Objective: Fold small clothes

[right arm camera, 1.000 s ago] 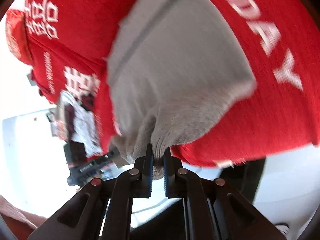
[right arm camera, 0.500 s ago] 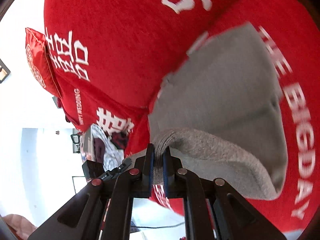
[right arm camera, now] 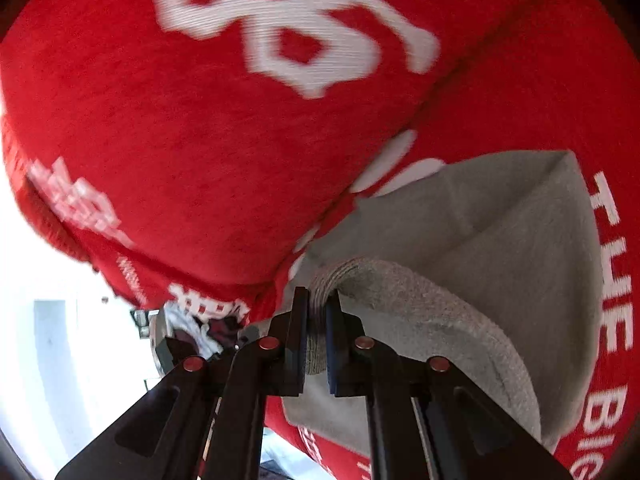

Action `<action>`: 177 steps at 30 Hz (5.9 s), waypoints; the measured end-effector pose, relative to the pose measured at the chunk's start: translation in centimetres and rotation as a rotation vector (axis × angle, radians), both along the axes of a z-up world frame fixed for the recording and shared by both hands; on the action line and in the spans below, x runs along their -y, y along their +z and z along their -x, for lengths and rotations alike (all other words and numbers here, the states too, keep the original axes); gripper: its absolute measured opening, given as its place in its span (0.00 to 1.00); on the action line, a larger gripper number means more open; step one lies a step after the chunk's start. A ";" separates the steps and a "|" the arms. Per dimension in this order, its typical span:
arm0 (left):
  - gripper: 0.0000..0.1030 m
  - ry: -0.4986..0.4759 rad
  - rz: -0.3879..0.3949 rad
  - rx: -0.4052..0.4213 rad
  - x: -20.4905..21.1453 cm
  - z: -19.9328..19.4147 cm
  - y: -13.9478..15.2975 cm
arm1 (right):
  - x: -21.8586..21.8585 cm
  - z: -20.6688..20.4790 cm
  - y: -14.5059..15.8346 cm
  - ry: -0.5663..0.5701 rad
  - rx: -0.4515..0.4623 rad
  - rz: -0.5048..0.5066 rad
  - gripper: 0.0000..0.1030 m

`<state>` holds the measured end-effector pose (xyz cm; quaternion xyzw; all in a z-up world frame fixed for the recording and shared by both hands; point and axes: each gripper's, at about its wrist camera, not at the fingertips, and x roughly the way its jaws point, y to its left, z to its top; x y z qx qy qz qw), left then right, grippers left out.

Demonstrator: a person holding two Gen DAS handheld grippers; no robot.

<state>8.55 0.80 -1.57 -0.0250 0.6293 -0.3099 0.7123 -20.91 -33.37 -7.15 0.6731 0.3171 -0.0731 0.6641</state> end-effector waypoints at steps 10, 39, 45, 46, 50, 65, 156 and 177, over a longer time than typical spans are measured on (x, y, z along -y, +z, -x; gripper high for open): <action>0.72 0.017 -0.097 0.137 1.0 -0.6 2.5 | 2.0 -1.2 -1.6 -0.028 -0.034 -0.031 0.13; 0.72 0.035 -0.310 0.126 -1.2 -0.8 -1.6 | 5.3 2.1 -1.9 0.067 -0.342 0.266 0.13; 0.72 0.018 -0.337 0.108 -5.4 1.0 -0.3 | 2.9 4.8 0.4 0.058 -0.291 0.213 0.21; 0.72 0.013 -0.340 0.103 -6.1 1.3 -0.2 | 2.2 4.9 0.7 0.061 -0.288 0.209 0.28; 0.72 -0.008 -0.334 0.076 -8.0 3.0 -0.2 | -1.3 4.8 2.5 0.100 -0.249 0.220 0.32; 0.72 -0.258 -0.167 -0.099 -11.5 5.8 -1.9 | -22.2 0.9 -1.9 0.240 -0.203 -0.051 0.37; 0.15 -0.270 -0.242 0.169 -2.0 -0.2 -2.5 | -6.5 9.8 0.9 0.183 -0.557 0.319 0.33; 0.15 -0.348 -0.306 0.109 -6.5 7.3 -2.3 | -9.7 11.7 2.3 0.174 -0.777 0.466 0.23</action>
